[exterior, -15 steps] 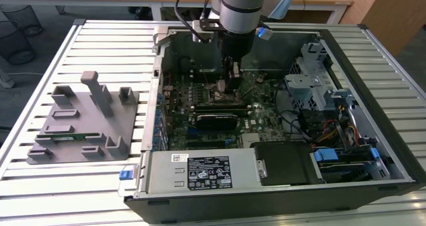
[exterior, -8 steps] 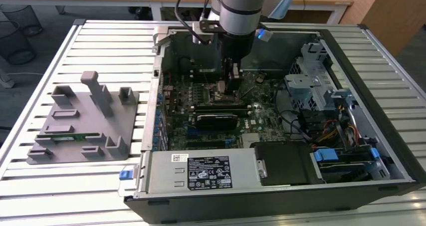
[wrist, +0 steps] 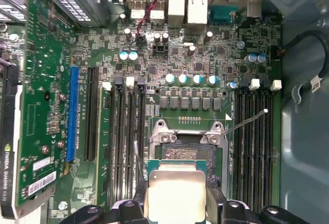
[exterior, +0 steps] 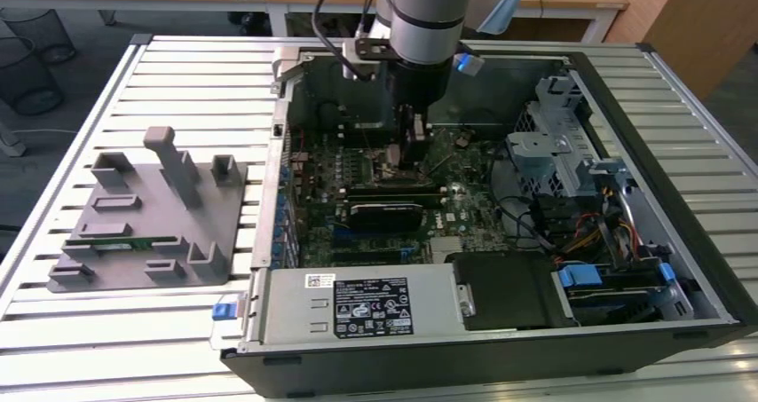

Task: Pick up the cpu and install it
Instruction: 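Place the cpu into insertion slot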

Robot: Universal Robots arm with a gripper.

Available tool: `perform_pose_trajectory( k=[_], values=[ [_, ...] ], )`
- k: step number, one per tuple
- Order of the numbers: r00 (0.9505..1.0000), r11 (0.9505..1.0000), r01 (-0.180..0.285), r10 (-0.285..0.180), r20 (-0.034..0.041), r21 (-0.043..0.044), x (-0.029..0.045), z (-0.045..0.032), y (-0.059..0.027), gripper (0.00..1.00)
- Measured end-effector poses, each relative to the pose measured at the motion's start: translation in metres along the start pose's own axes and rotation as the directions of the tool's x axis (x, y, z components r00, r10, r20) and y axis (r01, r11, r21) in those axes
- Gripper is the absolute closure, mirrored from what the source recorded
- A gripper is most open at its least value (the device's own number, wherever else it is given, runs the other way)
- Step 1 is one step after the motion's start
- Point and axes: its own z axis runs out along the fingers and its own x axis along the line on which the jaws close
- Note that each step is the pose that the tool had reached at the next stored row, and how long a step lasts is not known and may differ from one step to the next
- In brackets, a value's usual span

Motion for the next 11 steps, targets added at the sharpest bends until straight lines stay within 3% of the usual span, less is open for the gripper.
perform_pose_trajectory(
  k=[11],
  values=[
    [1.0000, 1.0000, 0.000, 0.000, -0.0001, 0.0000, -0.0063, 0.0121, -0.0005, 0.47]
  ],
)
